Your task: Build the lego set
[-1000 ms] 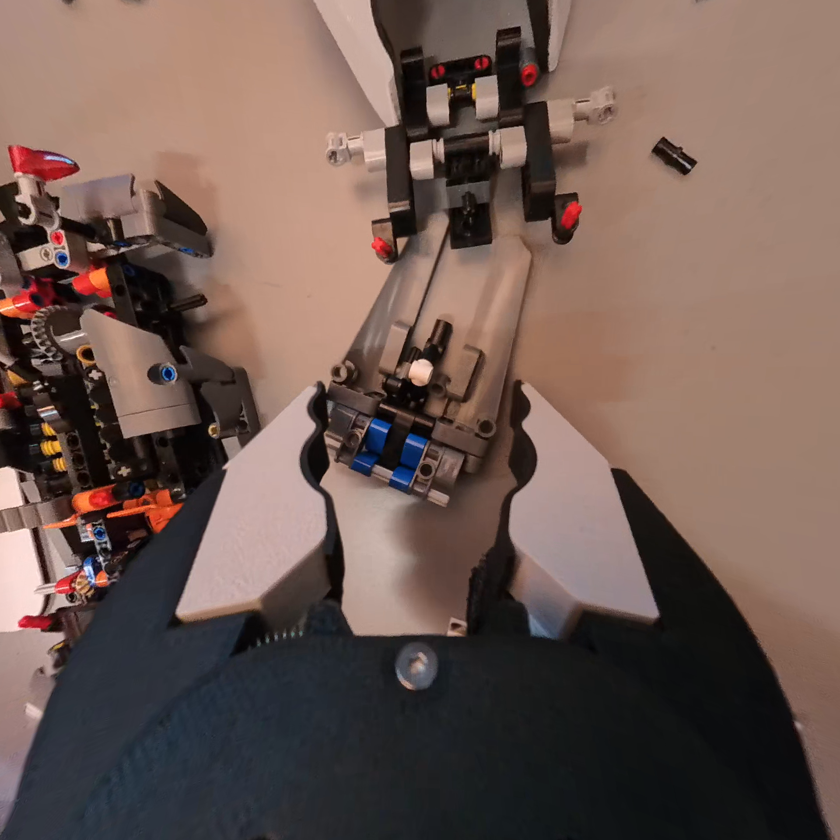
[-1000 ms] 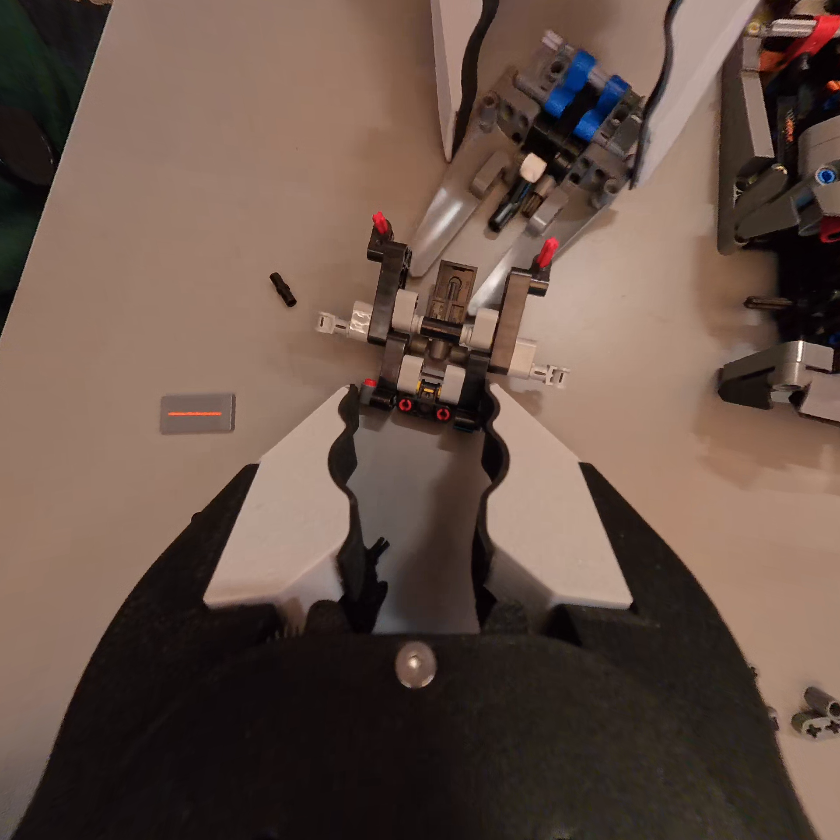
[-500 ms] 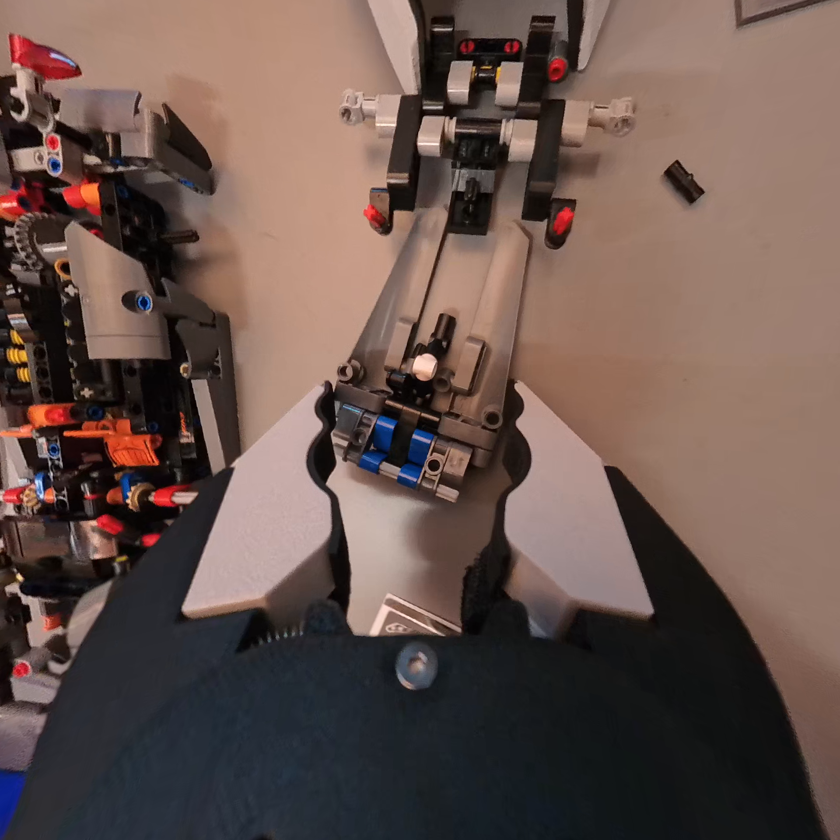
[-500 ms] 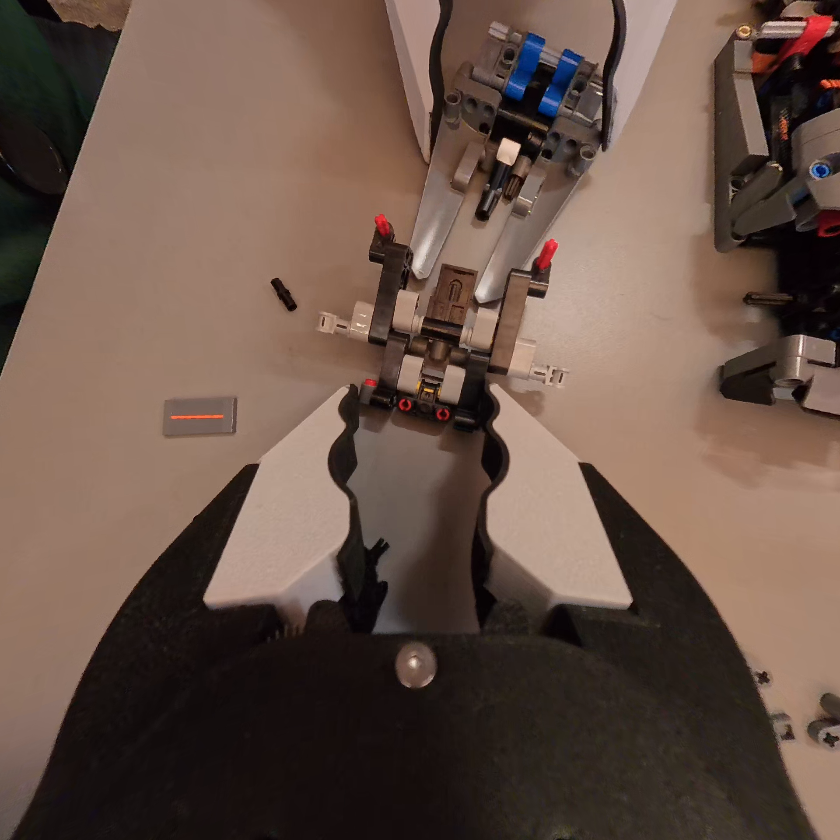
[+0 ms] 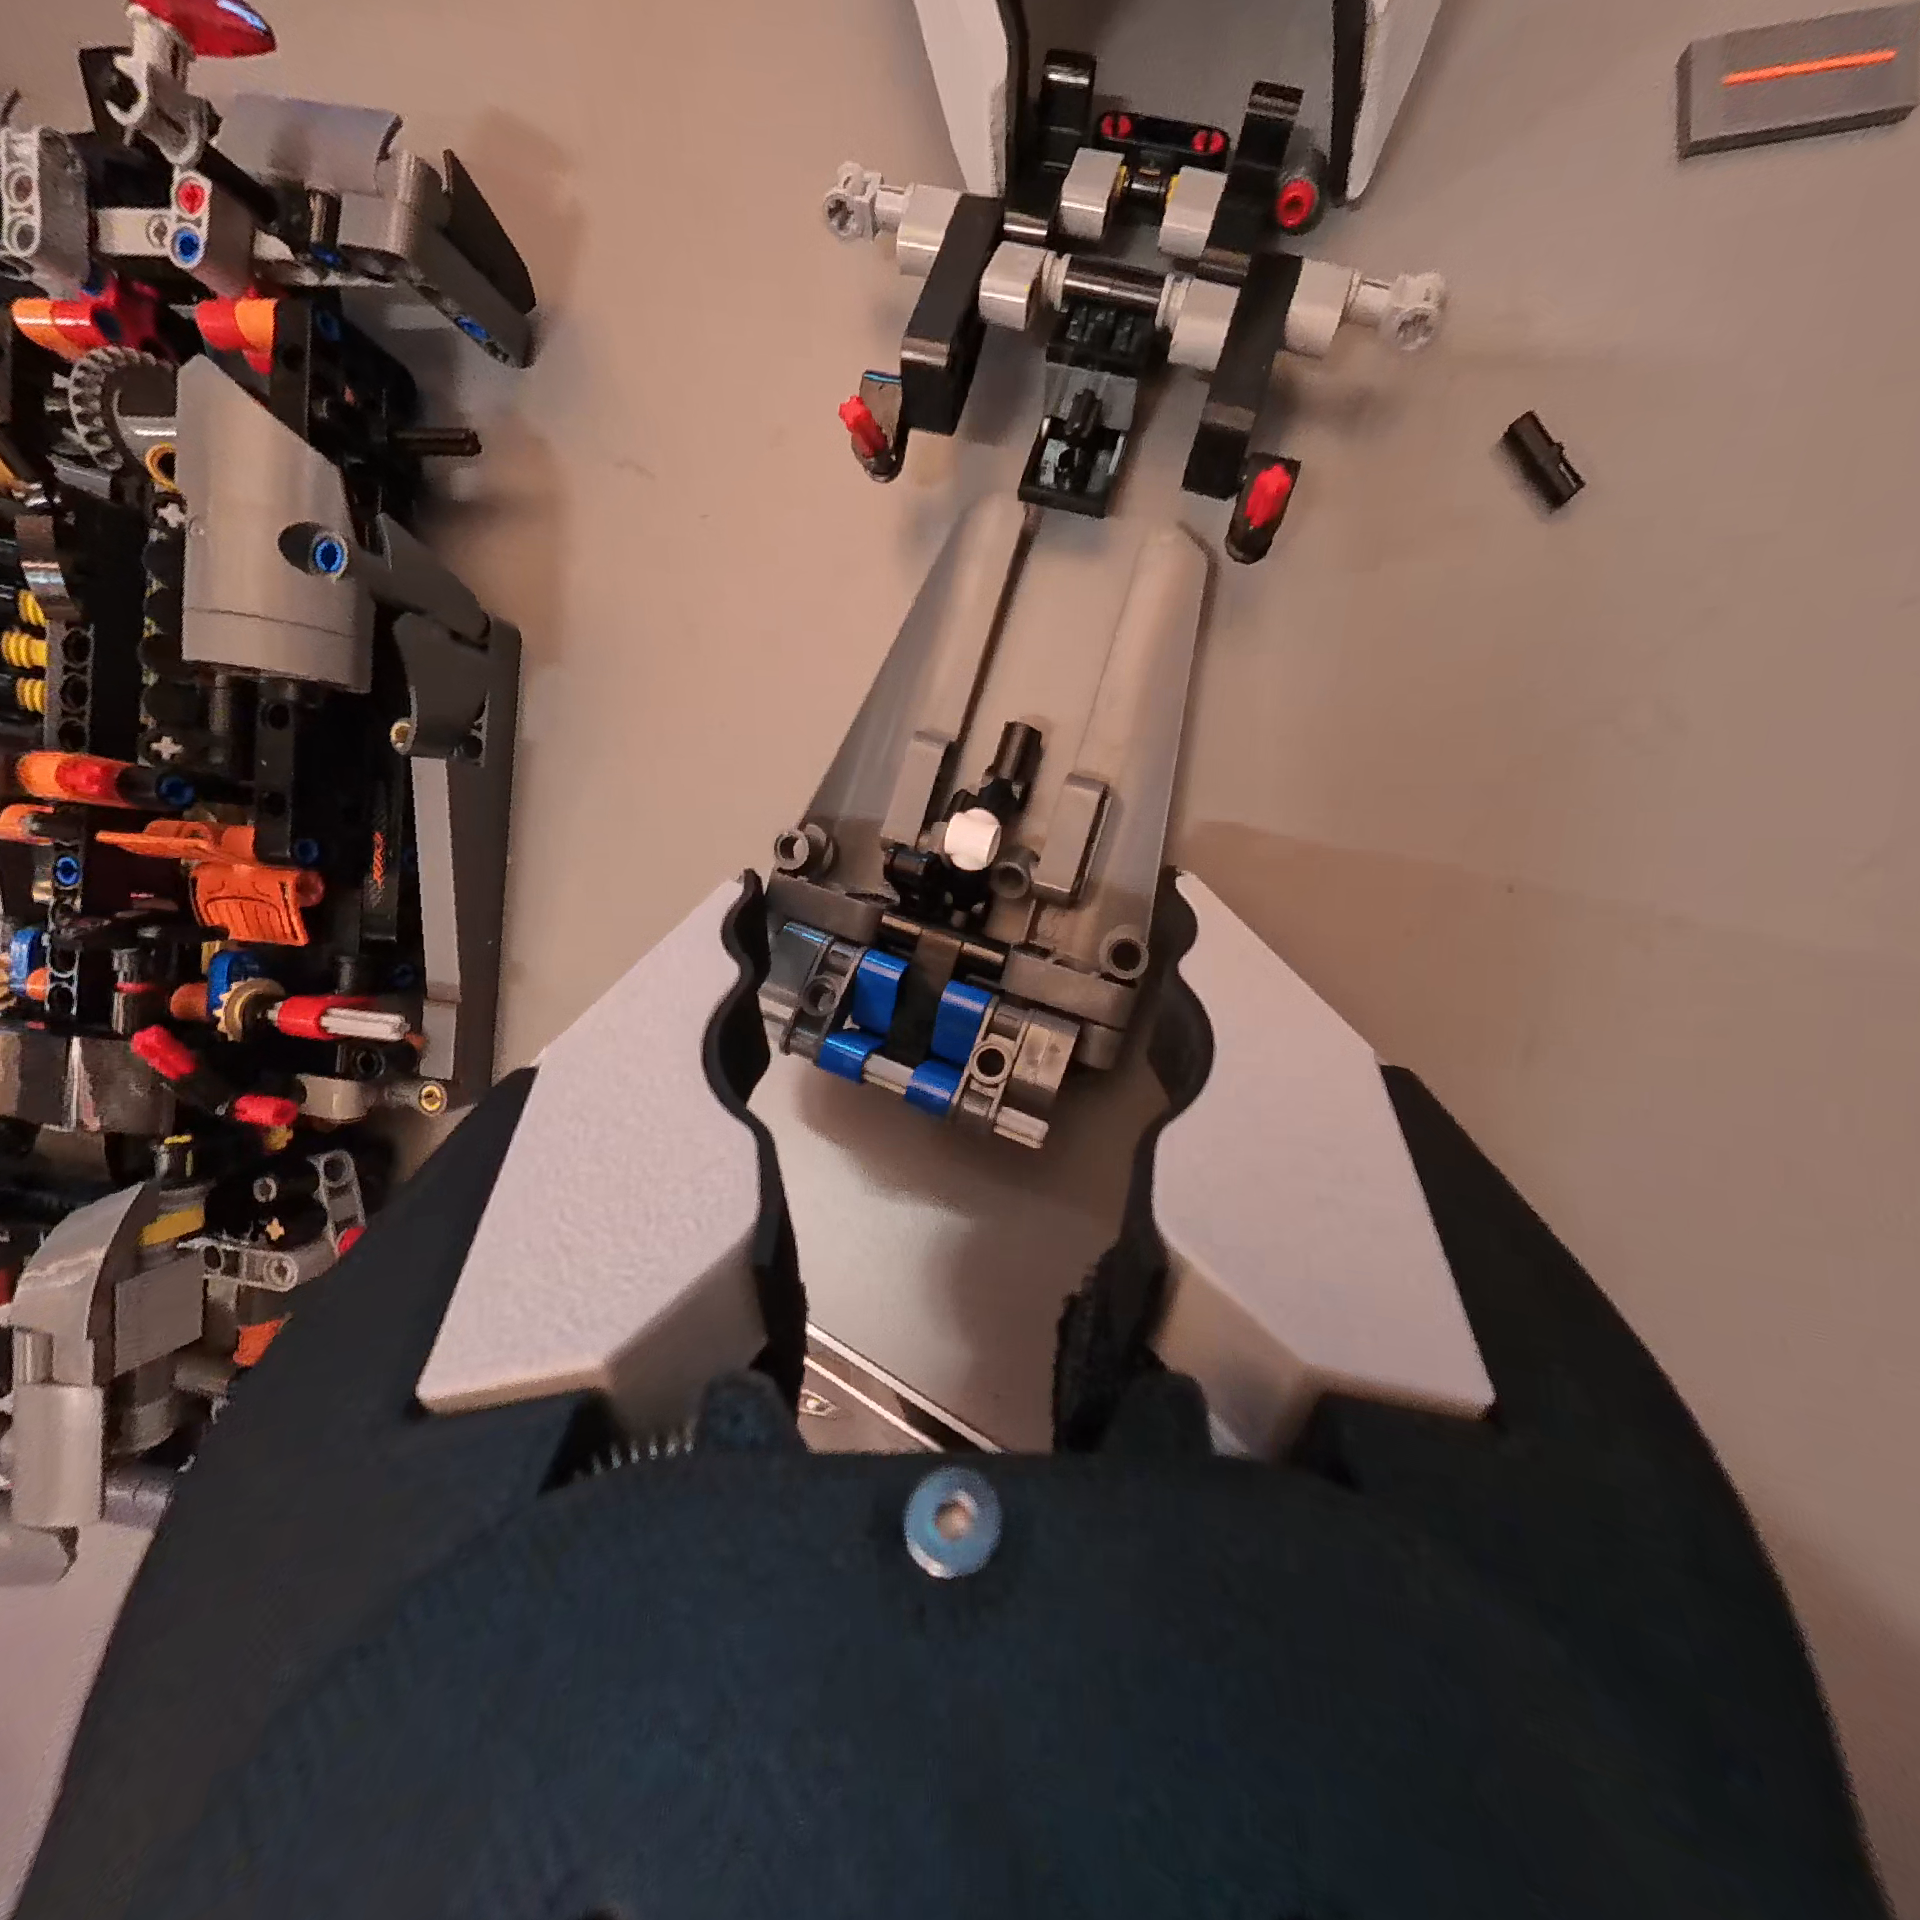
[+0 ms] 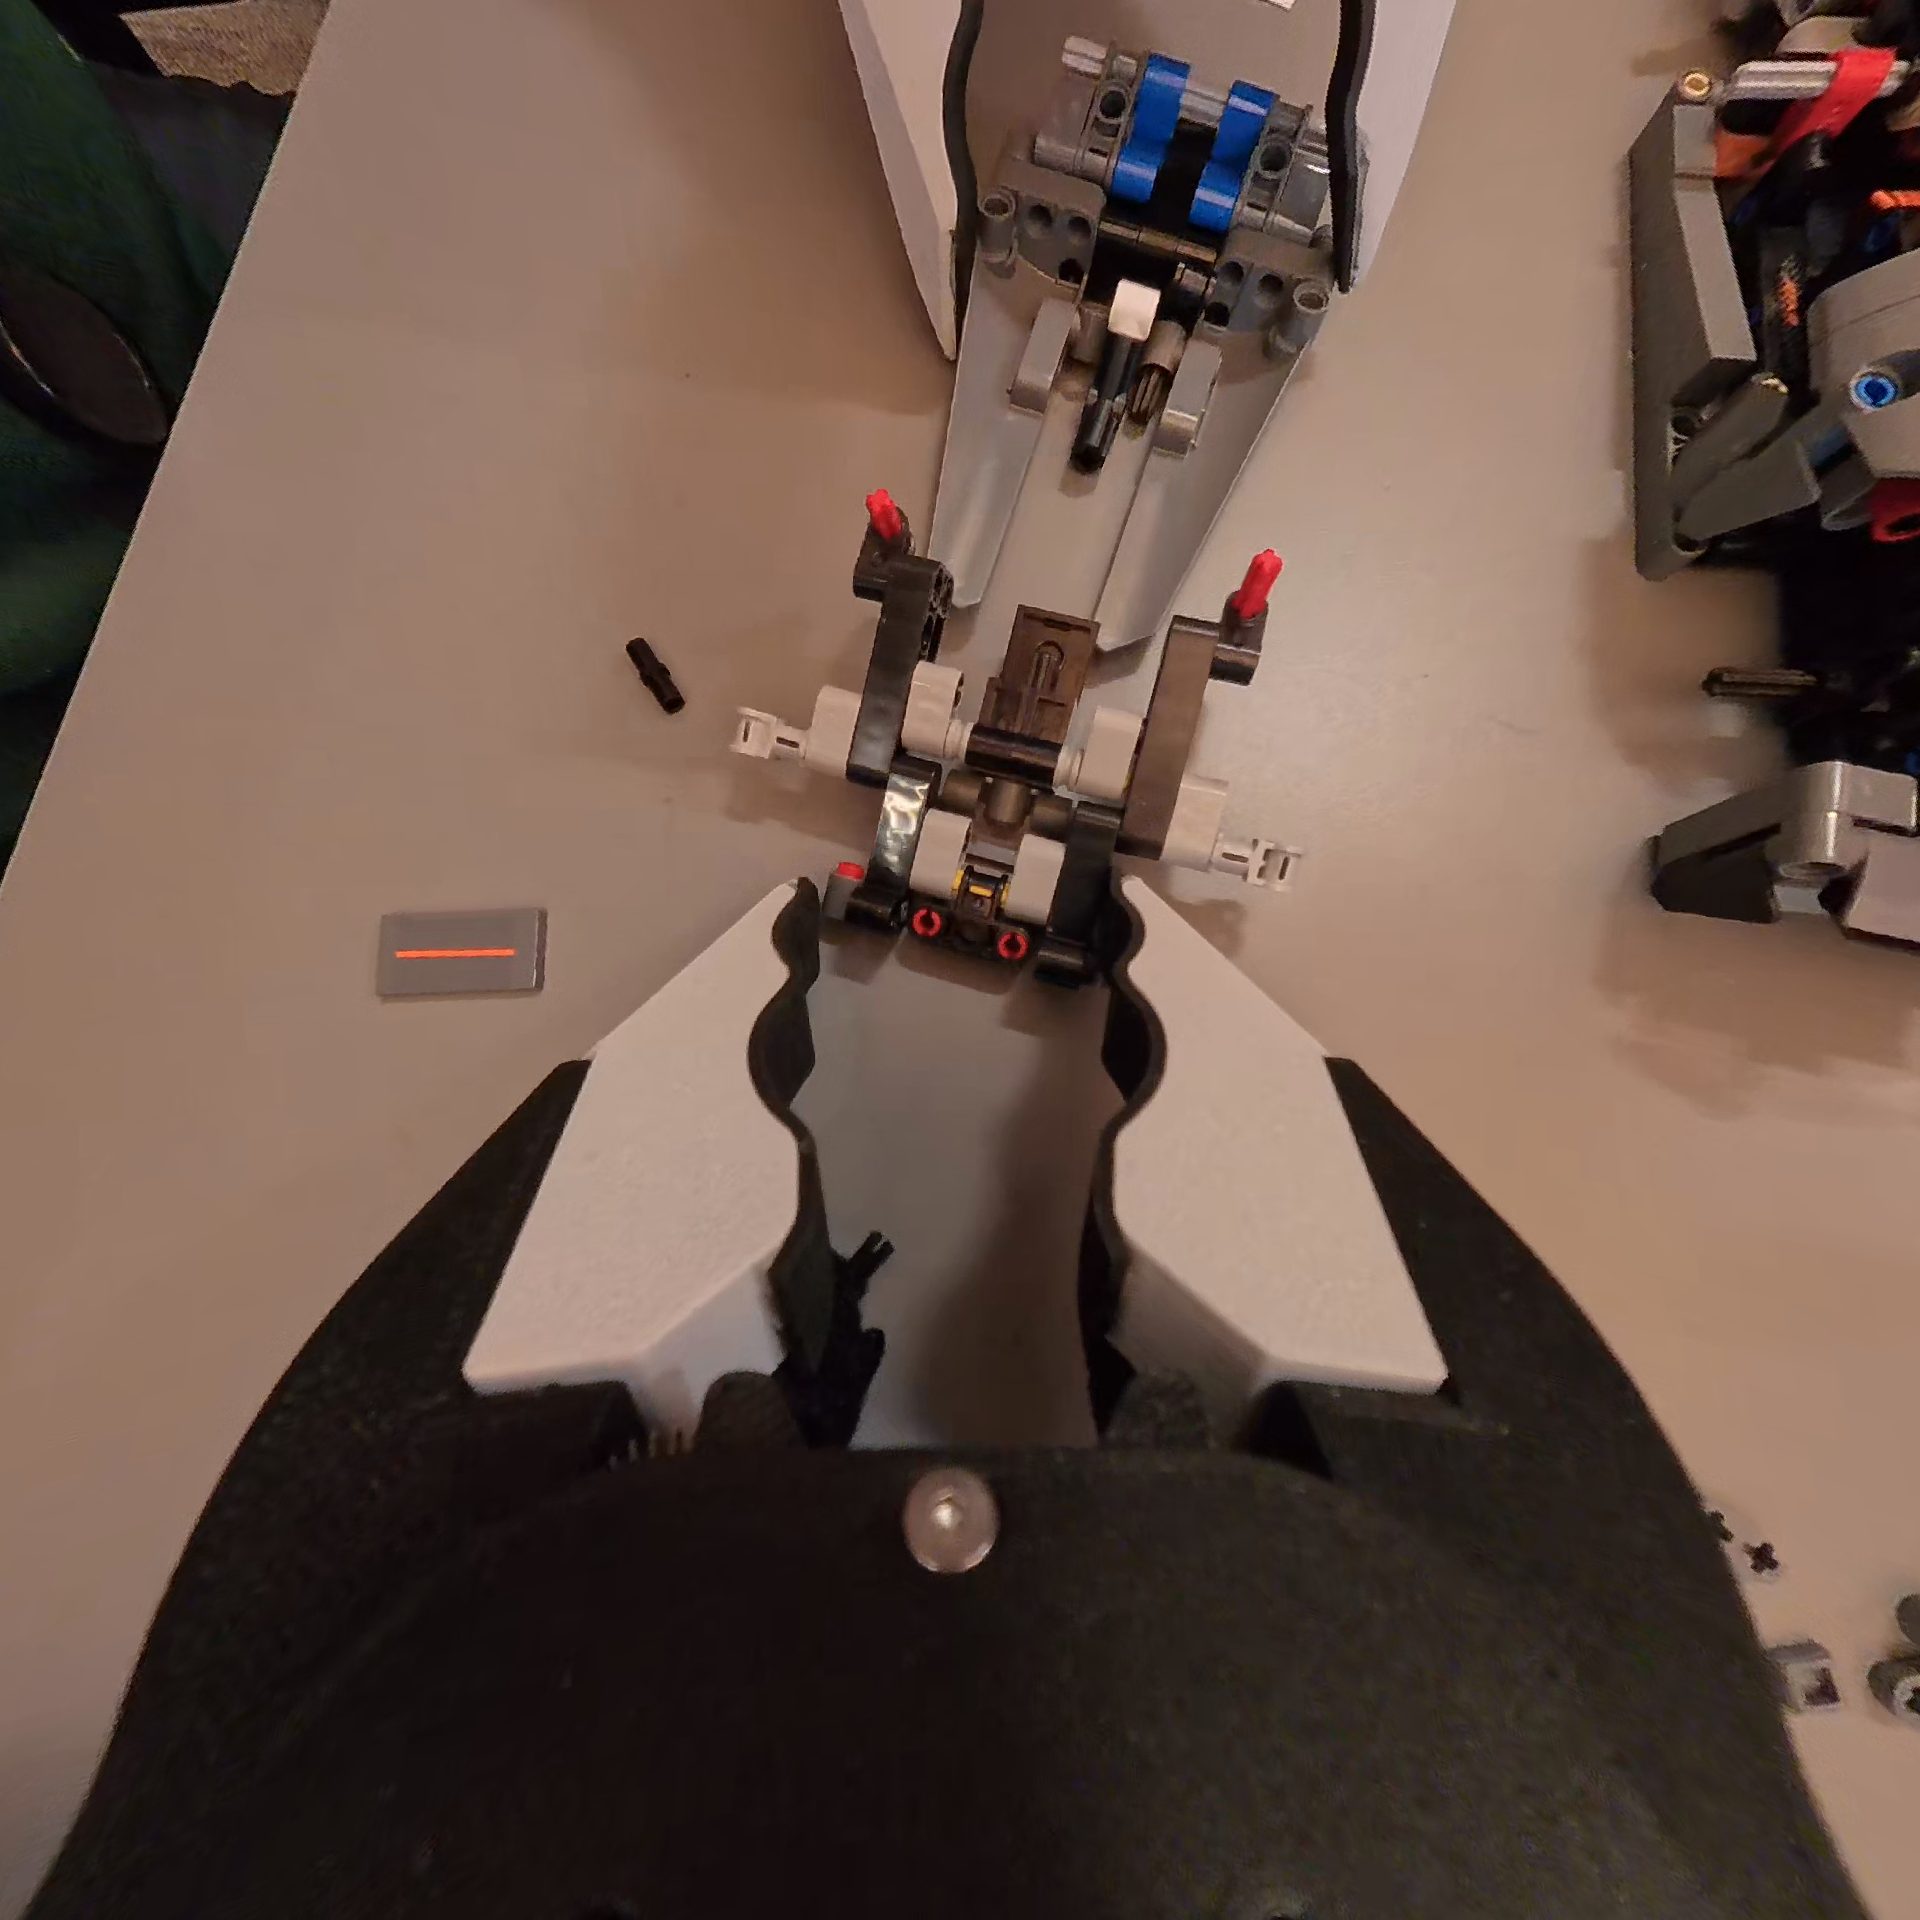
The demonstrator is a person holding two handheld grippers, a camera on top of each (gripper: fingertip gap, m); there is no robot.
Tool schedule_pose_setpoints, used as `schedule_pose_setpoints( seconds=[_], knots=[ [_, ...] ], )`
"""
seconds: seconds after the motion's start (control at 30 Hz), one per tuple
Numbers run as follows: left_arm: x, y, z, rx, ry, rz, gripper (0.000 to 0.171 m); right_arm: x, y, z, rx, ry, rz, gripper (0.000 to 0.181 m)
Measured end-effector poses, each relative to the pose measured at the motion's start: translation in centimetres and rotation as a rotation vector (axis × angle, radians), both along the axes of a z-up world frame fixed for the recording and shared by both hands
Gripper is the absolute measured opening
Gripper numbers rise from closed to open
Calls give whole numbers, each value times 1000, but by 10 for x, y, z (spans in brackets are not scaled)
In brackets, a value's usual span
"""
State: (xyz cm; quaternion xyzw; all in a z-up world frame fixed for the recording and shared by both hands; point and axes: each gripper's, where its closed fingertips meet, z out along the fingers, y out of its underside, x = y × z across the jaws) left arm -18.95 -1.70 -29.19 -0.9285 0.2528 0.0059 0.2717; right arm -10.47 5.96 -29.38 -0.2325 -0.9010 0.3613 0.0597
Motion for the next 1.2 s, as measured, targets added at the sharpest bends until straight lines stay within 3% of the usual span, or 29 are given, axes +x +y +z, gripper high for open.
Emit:
schedule_pose_setpoints(
  seconds=[0.67, 1.2],
  knots=[
    [1, -3, -1, 1, -6, 11, 72, -1, -2, 0, -1, 6, -5, 51],
    [16, -22, 0, 25, -26, 139, 72, -6, -14, 2, 7, -13, 31, 51]
  ],
)
